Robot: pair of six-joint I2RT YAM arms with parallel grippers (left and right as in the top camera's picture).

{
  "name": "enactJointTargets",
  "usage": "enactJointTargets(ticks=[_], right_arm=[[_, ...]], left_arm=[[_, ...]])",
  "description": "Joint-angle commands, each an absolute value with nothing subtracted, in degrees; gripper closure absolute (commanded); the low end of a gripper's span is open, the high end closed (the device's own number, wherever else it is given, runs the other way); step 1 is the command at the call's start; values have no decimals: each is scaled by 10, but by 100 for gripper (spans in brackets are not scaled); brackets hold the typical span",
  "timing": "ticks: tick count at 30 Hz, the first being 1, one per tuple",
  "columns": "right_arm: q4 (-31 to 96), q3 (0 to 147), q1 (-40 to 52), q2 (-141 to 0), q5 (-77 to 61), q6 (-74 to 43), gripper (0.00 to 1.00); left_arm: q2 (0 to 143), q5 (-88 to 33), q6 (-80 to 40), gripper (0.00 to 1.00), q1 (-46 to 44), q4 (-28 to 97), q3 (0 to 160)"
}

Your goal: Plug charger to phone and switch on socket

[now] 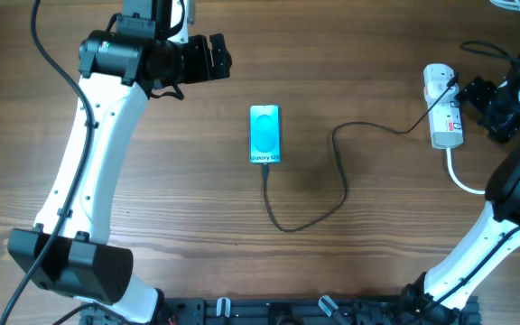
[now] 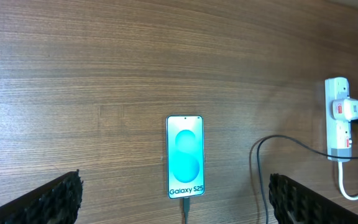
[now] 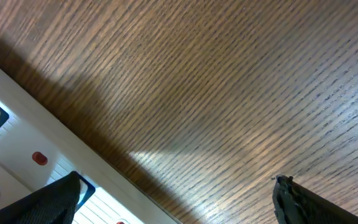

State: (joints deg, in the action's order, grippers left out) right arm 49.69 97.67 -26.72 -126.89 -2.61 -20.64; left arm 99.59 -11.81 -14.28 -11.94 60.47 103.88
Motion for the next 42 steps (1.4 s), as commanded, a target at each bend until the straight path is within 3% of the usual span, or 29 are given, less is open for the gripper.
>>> enactJointTargets(ticks=[1, 32, 42], right_arm=[[491, 989, -265, -1284, -62, -195, 0], [544, 990, -249, -1308, -100, -181, 1], [653, 990, -255, -1129, -70, -229, 0]], left_arm=[[1000, -115, -142, 0, -121, 605, 1037], [1000, -115, -142, 0, -121, 605, 1037], [1000, -115, -142, 0, -121, 605, 1037]])
